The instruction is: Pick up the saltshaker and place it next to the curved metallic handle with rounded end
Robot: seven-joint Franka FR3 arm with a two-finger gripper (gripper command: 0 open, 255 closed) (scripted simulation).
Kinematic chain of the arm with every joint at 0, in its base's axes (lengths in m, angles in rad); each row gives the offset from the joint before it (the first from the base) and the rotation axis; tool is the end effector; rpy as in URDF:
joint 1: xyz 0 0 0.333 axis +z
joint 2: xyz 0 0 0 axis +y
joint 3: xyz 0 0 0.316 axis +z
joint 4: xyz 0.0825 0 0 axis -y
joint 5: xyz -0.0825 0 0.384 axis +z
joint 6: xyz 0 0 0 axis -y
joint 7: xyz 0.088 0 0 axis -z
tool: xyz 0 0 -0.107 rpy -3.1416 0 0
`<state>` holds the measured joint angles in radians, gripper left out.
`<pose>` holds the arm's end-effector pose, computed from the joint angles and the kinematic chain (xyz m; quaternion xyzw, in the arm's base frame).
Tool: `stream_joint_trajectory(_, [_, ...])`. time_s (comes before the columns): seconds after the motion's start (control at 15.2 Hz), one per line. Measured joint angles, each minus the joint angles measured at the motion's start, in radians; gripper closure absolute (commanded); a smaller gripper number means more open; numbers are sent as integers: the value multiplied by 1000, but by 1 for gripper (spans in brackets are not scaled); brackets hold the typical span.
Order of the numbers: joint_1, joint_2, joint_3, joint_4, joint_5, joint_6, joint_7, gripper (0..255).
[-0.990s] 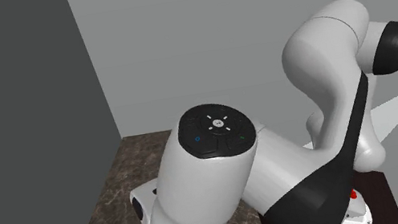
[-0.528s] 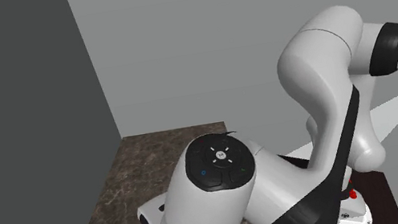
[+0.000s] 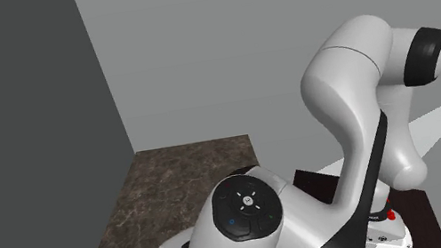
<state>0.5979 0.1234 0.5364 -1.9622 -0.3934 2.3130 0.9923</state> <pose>0.2705 0.5406 0.4458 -0.9680 -0.1772 -0.1721 0.0450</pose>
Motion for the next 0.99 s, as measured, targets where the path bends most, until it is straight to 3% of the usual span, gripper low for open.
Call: stream_joint_trajectory(0.99, [34,90,-22,-68,-142,146,131,255])
